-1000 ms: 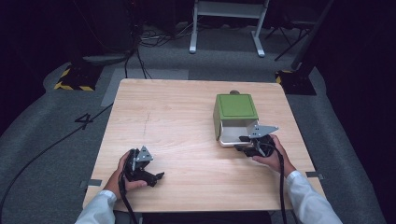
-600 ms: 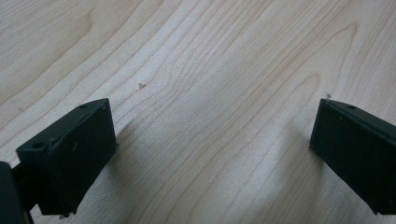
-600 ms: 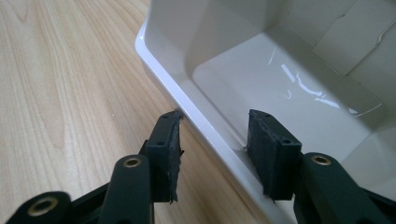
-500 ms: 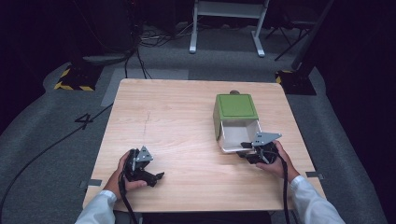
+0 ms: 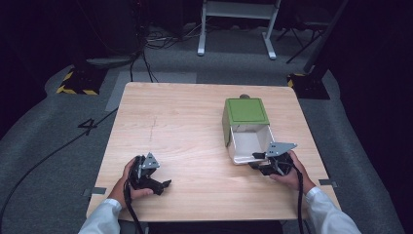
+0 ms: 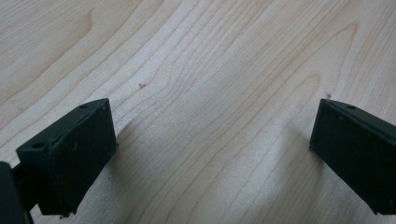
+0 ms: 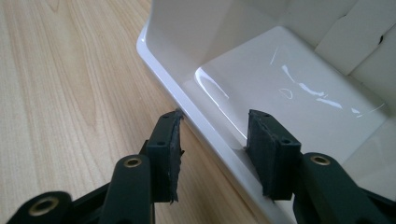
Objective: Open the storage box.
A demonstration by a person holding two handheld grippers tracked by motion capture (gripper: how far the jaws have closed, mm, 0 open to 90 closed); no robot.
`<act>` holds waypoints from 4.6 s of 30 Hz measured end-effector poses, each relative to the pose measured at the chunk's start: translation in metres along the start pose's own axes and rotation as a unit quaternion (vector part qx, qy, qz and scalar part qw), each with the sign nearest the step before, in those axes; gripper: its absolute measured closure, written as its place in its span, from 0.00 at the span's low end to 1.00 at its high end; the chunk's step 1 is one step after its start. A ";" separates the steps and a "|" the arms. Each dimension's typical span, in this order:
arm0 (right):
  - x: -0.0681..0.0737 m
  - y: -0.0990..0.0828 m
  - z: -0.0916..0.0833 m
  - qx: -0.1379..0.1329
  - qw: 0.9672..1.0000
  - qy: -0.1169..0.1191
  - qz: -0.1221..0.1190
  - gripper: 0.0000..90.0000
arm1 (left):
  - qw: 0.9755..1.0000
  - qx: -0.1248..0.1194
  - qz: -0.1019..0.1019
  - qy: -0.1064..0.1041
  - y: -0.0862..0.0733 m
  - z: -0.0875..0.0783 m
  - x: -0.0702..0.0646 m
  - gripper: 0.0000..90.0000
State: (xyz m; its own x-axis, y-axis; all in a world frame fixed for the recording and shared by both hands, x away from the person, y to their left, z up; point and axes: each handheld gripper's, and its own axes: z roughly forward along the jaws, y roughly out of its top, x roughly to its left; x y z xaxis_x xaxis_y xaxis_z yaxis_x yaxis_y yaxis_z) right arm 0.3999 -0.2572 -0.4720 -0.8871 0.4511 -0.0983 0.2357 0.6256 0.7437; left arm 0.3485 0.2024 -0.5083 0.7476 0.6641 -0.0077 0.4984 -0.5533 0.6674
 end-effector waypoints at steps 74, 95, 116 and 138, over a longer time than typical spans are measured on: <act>0.024 -0.003 -0.011 0.003 0.999 0.024 -0.032 0.69 | 1.000 -0.001 -0.003 0.001 0.000 0.000 -0.001 0.01; 0.024 0.001 -0.024 -0.015 0.999 0.033 -0.026 0.53 | 1.000 0.000 -0.003 0.001 0.000 0.000 0.000 0.01; 0.024 0.010 -0.033 -0.048 0.999 0.005 -0.010 0.28 | 1.000 0.000 -0.003 0.001 0.000 0.000 0.000 0.01; 0.018 0.012 -0.074 -0.074 0.997 -0.038 -0.007 0.26 | 1.000 0.000 -0.003 0.001 0.000 0.000 0.000 0.01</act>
State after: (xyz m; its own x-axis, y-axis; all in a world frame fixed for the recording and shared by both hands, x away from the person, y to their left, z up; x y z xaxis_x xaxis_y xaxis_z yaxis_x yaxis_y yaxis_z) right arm 0.3572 -0.2884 -0.4160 -0.8559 0.4937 -0.1541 0.1581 0.5334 0.8310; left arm 0.3479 0.2024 -0.5083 0.7443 0.6678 -0.0100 0.5022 -0.5498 0.6675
